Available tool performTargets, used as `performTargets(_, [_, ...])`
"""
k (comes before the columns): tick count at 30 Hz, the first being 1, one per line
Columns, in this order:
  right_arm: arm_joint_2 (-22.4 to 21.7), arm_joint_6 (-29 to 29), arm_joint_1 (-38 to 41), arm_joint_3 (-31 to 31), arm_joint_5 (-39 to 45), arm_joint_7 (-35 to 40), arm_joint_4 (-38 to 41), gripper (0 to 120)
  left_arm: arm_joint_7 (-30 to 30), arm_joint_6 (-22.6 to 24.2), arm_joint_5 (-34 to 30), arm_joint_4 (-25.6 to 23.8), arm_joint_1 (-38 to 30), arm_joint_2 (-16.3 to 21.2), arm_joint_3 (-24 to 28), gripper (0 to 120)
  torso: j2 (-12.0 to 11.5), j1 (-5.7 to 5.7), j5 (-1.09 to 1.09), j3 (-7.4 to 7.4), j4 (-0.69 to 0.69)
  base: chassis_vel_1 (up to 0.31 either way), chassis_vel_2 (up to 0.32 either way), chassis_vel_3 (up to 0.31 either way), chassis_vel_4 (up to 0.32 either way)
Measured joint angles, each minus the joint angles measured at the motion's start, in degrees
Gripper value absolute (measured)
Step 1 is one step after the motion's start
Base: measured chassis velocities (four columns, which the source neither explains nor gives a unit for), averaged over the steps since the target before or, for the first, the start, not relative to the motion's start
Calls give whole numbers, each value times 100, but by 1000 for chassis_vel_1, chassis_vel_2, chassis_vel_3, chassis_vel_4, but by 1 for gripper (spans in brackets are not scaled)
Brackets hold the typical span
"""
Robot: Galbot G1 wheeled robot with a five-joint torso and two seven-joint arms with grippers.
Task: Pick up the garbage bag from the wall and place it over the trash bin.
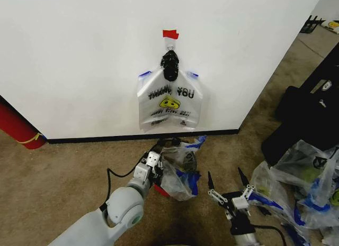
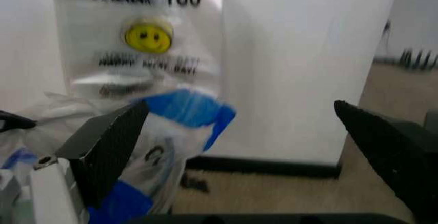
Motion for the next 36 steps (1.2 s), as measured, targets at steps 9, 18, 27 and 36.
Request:
performTargets(9, [-548, -1315, 857, -603, 1497, 339, -84, 100, 20, -42, 87, -21, 136, 137, -40, 0, 0, 0, -1, 0, 0, 0, 0, 0, 0])
performTargets(18, [-1074, -2665, 1696, -1060, 2432, 481, -393, 100, 22, 42, -125, -57, 78, 245, -97, 0, 0, 0, -1, 1, 0, 0, 0, 0, 0])
performTargets(27, [-1398, -4072, 2375, -1336, 3279, 850, -411, 100, 18, 89, -208, 32, 67, 222, -155, 0, 0, 0, -1, 0, 0, 0, 0, 0, 0])
performTargets(36, [-1479, -4333, 2614, -1366, 3553, 837, -433, 100, 4, 140, -180, 14, 111, 144, -113, 0, 0, 0, -1, 0, 0, 0, 0, 0, 0])
